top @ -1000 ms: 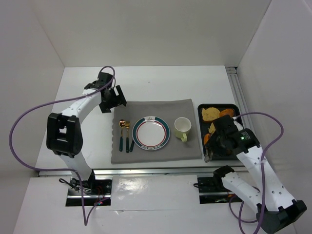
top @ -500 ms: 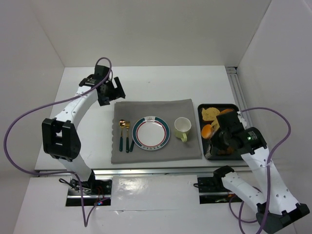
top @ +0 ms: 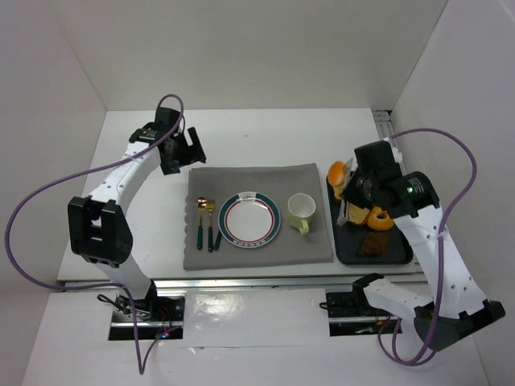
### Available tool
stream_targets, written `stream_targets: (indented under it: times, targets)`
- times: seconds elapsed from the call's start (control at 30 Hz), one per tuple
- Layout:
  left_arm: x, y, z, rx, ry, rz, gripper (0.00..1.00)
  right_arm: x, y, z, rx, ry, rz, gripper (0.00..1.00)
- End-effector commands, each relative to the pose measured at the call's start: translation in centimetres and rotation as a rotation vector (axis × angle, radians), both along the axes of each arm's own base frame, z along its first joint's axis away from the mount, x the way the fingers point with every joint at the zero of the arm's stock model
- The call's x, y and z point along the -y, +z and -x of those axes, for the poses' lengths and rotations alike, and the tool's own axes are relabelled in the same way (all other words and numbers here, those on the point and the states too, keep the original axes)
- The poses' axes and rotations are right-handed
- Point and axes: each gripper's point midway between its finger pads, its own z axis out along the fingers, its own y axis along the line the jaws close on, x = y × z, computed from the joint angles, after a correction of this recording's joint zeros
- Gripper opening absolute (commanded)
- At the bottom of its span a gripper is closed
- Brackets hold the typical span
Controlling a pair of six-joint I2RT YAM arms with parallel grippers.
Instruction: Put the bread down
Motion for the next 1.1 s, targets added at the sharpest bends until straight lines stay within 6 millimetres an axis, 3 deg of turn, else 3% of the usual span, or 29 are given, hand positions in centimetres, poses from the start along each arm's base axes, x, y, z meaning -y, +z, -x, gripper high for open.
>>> stream_targets:
  times: [0.0,0.1,0.23,0.3,0.33,0.43,0.53,0.7,0.83,0.97,1.0,1.07]
  targets:
    - [-0.8,2.9,-0.1,0.059,0.007,0.008,1.00,-3.0,4.3,-5.0,0.192,0.141,-0.047,0.00]
    - [-1.9,3.1,0.1,0.055,0.047,0.018,1.00,-7.0,5.0,-6.9,0.229,0.295,-0.124,0.00]
    - [-3.4,4.3,0.6,0.076,0.097,-0.002,1.00,-13.0,4.6,-7.1,0.249,0.490,-0.188,0.00]
    - [-3.8,4.3,0.8,0.076,0.106,-0.002,1.00,-15.4,2.6,-6.6,0.202,0.558,-0.198,0.00]
    - [-4.1,4.6,0.8,0.085,0.115,-0.001,1.00,-17.6,2.2,-5.5,0.196,0.627,-0.214,0.00]
    - [-4.1,4.9,0.9,0.087,0.115,-0.001,1.00,-21.1,-0.9,-2.8,0.121,0.767,-0.202,0.00]
    - [-4.7,4.7,1.0,0.076,0.130,-0.010,1.00,-22.3,-3.9,-0.5,0.036,0.822,-0.151,0.00]
    - [-4.7,4.7,1.1,0.076,0.130,-0.010,1.00,-21.1,-8.7,2.2,-0.084,0.819,-0.123,0.00]
    - [-4.7,4.4,1.2,0.067,0.130,-0.011,1.00,-21.0,-9.9,2.9,-0.108,0.828,-0.111,0.02]
    - [-4.5,4.4,1.2,0.066,0.124,-0.004,1.00,-20.9,-10.3,3.0,-0.120,0.828,-0.093,0.18]
    - [-4.5,4.4,1.2,0.066,0.124,-0.004,1.00,-21.0,-9.9,2.7,-0.104,0.822,-0.091,0.36]
    - [-4.4,4.4,1.2,0.065,0.119,0.003,1.00,-21.3,-9.2,2.1,-0.081,0.825,-0.087,0.42]
